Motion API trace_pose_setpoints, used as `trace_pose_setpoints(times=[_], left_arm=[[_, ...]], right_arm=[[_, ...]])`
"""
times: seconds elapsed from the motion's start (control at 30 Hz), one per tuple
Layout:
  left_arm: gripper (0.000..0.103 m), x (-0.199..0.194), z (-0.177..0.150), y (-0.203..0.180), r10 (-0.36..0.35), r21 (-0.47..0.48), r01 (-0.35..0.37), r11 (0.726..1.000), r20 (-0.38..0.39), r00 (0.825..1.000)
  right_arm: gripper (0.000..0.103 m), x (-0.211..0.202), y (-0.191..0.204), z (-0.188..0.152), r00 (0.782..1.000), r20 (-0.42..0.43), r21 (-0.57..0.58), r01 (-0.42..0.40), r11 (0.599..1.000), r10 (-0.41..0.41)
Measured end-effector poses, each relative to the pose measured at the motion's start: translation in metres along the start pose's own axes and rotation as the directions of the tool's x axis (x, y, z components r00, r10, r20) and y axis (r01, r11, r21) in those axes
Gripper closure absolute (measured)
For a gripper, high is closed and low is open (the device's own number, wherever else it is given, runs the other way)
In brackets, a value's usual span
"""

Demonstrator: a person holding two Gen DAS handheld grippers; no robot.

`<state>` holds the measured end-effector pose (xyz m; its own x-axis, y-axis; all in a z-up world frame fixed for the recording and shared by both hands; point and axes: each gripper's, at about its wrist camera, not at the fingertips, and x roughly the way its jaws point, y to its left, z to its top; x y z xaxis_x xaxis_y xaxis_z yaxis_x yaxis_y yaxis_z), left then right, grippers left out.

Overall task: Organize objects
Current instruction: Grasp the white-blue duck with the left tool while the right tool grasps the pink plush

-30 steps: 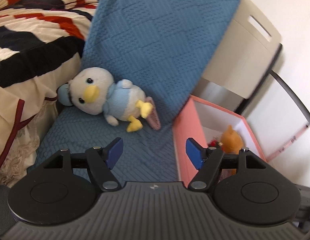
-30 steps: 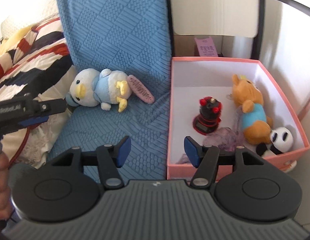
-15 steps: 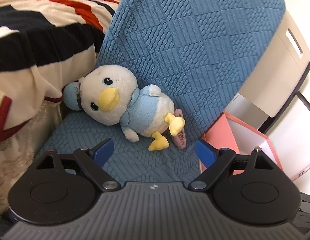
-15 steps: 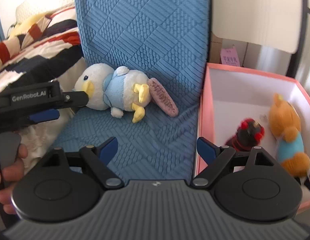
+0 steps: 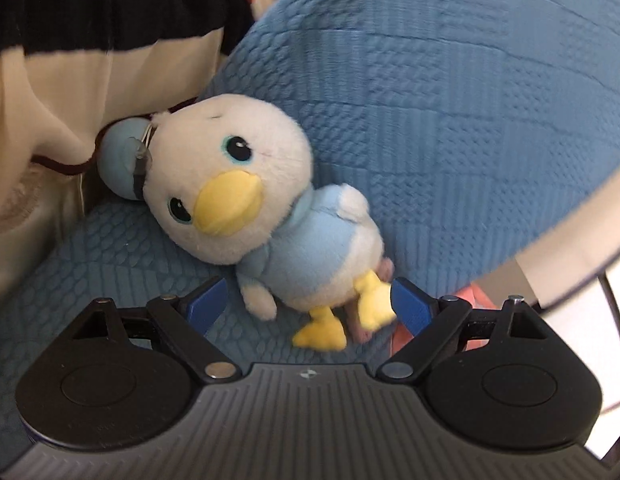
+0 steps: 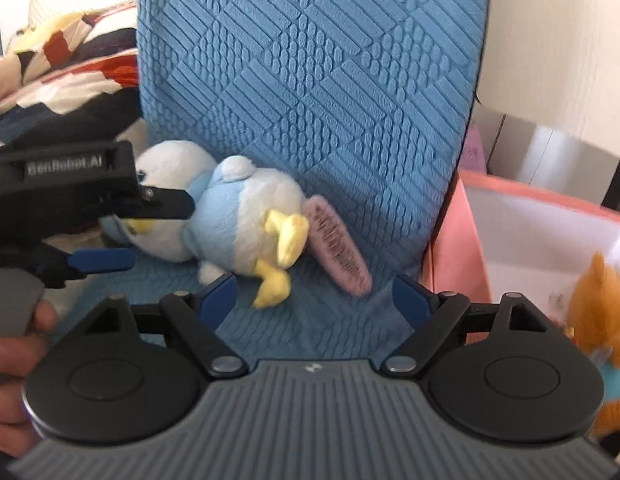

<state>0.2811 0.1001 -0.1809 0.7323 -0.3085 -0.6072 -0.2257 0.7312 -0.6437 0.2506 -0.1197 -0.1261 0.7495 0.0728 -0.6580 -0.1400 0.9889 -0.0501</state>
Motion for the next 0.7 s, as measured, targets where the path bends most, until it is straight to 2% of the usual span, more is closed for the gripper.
trace_pose_setpoints(times=[0.13,0.27,0.37,0.5,0.7], left_arm=[[0.012,0.026,0.008,0.008,-0.001,-0.07,-0.002,0.998,-0.038,0.999],[0.012,0.042,0.008,0.017,-0.015,-0.171,0.008,0.985,-0.038,0.999],[0.012,0.053,0.008,0.022,-0.043,-0.235,0.03,0.971,-0.05,0.998],[0.012,0.066,0.007,0.021,-0.041,-0.247,0.024,0.969,-0.064,0.997],[0.012,0.077,0.006,0.022,-0.079,-0.297,0.064,0.953,-0.041,0.996]], right_arm=[[0.028,0.029,-0.003,0.004,0.999,-0.035,-0.027,0.029,0.999,-0.03],[0.029,0.053,-0.006,0.008,0.993,-0.039,-0.046,0.107,0.993,-0.109],[0.029,0.077,-0.007,0.009,0.991,-0.076,-0.083,0.106,0.991,-0.112],[0.029,0.102,-0.006,0.01,0.991,-0.104,-0.141,0.073,0.987,-0.088],[0.029,0.123,-0.006,0.013,0.992,-0.099,-0.205,0.053,0.977,-0.074]])
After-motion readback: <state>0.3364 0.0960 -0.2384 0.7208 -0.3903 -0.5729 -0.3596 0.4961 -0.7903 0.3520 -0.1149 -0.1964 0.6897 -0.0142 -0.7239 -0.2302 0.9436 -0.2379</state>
